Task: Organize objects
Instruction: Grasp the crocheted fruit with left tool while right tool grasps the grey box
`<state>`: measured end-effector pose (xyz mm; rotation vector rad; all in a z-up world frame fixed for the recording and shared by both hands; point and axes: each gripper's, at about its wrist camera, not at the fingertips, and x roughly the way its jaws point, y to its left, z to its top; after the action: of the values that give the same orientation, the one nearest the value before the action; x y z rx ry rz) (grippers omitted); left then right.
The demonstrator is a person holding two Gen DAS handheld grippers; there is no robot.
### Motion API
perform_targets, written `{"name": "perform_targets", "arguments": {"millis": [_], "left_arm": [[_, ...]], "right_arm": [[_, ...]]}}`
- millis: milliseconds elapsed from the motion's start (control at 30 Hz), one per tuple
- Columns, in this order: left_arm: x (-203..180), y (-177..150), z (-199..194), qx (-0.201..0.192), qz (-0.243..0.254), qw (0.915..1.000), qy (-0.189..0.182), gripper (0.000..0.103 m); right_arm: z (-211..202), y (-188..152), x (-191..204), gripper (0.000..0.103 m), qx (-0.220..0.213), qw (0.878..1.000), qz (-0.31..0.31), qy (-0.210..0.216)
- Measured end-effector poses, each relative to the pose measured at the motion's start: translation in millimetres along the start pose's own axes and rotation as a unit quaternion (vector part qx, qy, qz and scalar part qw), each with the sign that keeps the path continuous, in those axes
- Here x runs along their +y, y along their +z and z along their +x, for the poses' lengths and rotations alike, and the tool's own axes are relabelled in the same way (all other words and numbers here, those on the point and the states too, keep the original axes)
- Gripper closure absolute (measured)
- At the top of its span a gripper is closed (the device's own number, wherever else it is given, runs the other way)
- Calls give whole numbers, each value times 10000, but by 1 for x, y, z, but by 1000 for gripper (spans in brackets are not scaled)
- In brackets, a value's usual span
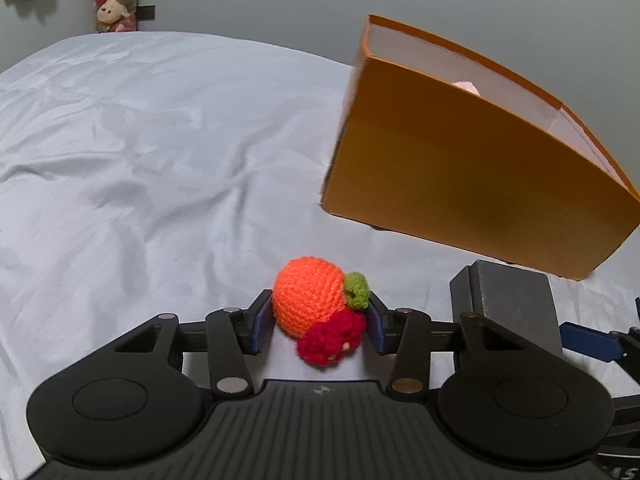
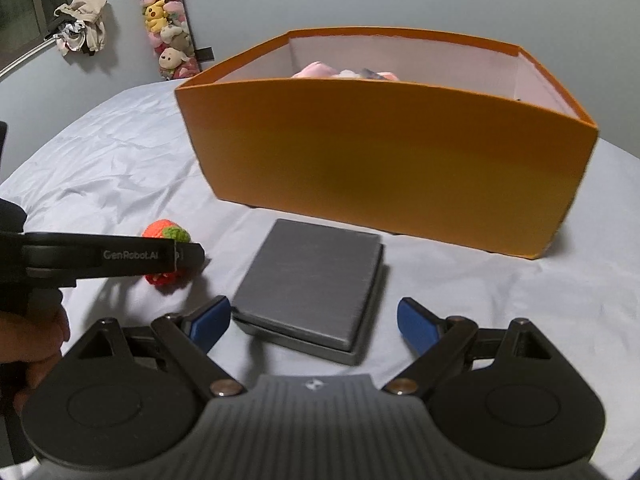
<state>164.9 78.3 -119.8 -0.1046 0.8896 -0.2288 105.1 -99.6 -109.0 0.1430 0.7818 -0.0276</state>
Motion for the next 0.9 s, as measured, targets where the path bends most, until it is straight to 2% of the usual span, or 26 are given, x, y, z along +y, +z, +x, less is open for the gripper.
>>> {"name": "perform_targets", "arguments": {"millis": [200, 433, 567, 633, 900], "left_arm": [[13, -5, -12, -48, -217, 9998, 5, 50], [16, -10, -18, -40, -273, 9996, 32, 50], [10, -14, -20, -37, -177, 9998, 62, 50], [5, -17, -21, -45, -203, 9997, 110, 50], [-27, -29, -24, 97, 29, 9999, -107, 50]], "right_arm": [[10, -2, 16, 9, -118, 9996, -141, -208], [19, -3, 14, 10, -117, 9989, -124, -445], [15, -3, 2, 21, -62, 9995, -98, -305], [10, -2, -5, 21, -52, 9995, -104, -302], [-21, -3, -44, 21, -171, 9988, 6, -465]]}}
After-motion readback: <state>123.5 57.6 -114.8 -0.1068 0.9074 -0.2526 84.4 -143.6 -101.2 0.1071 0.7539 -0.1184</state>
